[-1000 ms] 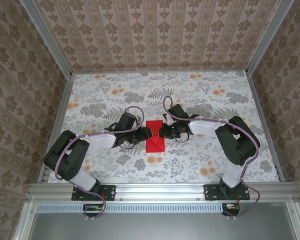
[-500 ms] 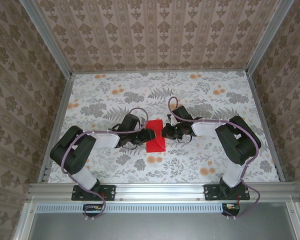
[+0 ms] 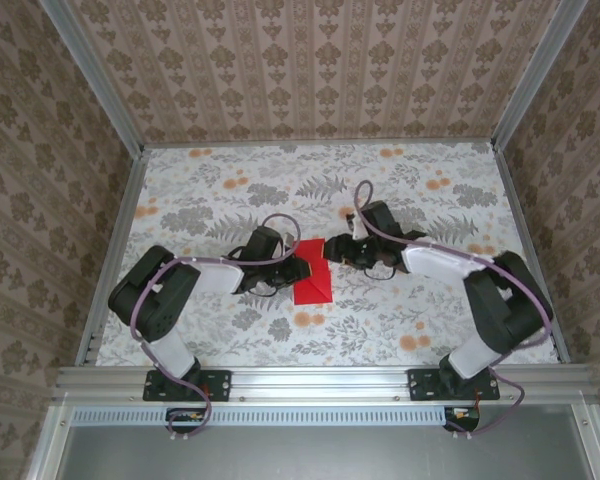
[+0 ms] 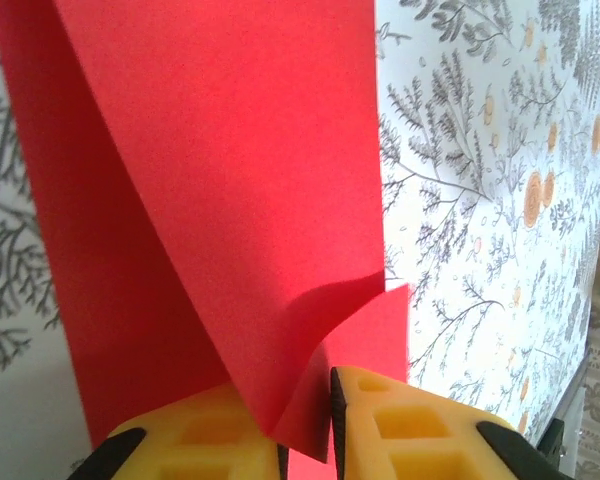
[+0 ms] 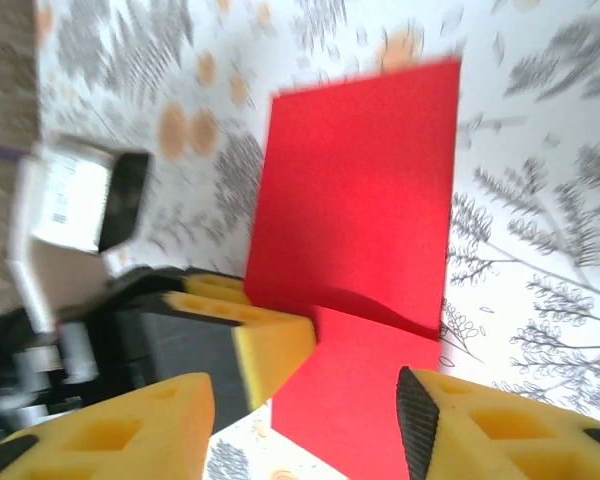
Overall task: Fold a paper plane with a square sheet of paper (pick it up from the middle)
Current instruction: Turn over the paper at the center of the table.
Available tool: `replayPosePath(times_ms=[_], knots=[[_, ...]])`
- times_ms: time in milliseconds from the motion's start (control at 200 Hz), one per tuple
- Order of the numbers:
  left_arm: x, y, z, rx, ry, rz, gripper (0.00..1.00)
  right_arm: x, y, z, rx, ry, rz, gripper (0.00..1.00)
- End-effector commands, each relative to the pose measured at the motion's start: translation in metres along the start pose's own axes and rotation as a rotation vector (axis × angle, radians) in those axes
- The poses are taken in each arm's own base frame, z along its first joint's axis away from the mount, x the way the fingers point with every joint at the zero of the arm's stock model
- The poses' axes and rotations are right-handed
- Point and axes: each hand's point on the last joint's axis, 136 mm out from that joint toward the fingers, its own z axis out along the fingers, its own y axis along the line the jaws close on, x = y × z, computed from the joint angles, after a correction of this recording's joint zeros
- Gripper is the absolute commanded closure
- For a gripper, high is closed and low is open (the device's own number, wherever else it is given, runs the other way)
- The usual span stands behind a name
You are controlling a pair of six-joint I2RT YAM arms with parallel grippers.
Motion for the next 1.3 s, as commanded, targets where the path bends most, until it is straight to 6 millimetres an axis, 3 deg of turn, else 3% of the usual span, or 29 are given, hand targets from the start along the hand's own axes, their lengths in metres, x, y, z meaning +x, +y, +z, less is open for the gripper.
replayPosePath(times_ms=[0, 215, 320, 405, 600, 725, 1025, 1130, 1295], knots=[[-0.014, -0.012, 0.001, 0.026, -0.048, 0.062, 0.85, -0.012, -0.015, -0.028, 0.099, -0.074, -0.019, 0.37], [-0.024, -0.019, -0.015, 0.005, -0.074, 0.115, 0.95, -0.025, -0.031, -0.061, 0.181, -0.197, -0.087, 0.22], [-0.028, -0.024, -0.037, -0.085, -0.073, 0.196, 0.96, -0.025, -0.035, -0.069, 0.202, -0.216, -0.127, 0.15], [-0.031, -0.018, -0.064, -0.231, -0.074, 0.263, 0.96, -0.024, -0.04, -0.074, 0.222, -0.24, -0.146, 0.0], [-0.055, -0.022, -0.127, -0.516, -0.104, 0.445, 0.96, -0.02, -0.056, -0.077, 0.27, -0.268, -0.149, 0.0], [-0.075, -0.027, -0.152, -0.683, -0.118, 0.543, 0.96, -0.02, -0.059, -0.08, 0.258, -0.316, -0.14, 0.0], [-0.116, -0.016, -0.159, -1.259, -0.107, 0.728, 0.95, -0.024, -0.072, -0.09, 0.327, -0.38, -0.111, 0.0], [-0.119, -0.013, -0.141, -1.369, -0.084, 0.768, 0.95, -0.026, -0.08, -0.099, 0.379, -0.411, -0.089, 0.0], [-0.11, -0.008, -0.091, -1.362, -0.022, 0.808, 0.95, -0.028, -0.101, -0.123, 0.477, -0.5, -0.022, 0.0]])
